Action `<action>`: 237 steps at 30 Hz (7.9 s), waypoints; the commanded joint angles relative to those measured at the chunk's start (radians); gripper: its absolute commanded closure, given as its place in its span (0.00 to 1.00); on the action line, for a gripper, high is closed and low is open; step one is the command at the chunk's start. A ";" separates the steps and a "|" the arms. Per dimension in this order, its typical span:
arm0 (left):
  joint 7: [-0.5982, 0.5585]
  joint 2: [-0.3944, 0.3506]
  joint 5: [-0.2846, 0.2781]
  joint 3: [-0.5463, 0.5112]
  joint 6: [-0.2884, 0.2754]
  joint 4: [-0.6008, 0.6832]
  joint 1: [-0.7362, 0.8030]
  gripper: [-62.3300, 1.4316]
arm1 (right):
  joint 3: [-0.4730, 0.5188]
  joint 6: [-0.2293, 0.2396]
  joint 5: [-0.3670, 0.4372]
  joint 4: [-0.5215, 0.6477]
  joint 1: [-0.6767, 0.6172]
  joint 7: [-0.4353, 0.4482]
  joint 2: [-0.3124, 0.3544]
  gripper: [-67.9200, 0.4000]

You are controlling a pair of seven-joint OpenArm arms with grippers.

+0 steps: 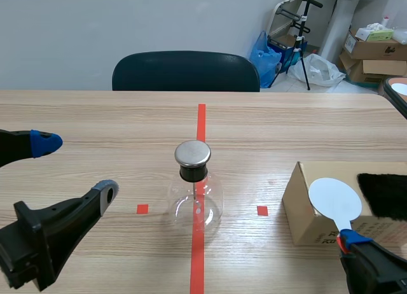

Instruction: Do the electroscope experiment

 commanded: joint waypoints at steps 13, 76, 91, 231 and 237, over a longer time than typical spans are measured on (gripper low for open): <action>-0.016 0.002 -0.006 0.003 -0.003 0.010 0.002 0.00 | 0.005 0.000 0.003 0.011 0.006 -0.004 0.002 0.98; -0.200 -0.423 -0.261 0.102 -0.014 -0.234 -0.079 0.00 | -0.023 -0.016 -0.097 0.243 0.037 -0.196 0.022 0.98; -0.486 -0.489 -0.114 0.479 -0.240 -0.596 -0.418 0.00 | -0.280 0.087 -0.214 0.237 0.237 -0.500 0.022 0.98; -0.643 0.024 0.267 0.834 -0.247 -1.135 -0.959 0.91 | -0.420 0.109 -0.306 0.147 0.305 -0.540 0.019 0.98; -0.643 0.024 0.267 0.834 -0.247 -1.135 -0.959 0.91 | -0.420 0.113 -0.306 0.147 0.305 -0.539 0.019 0.98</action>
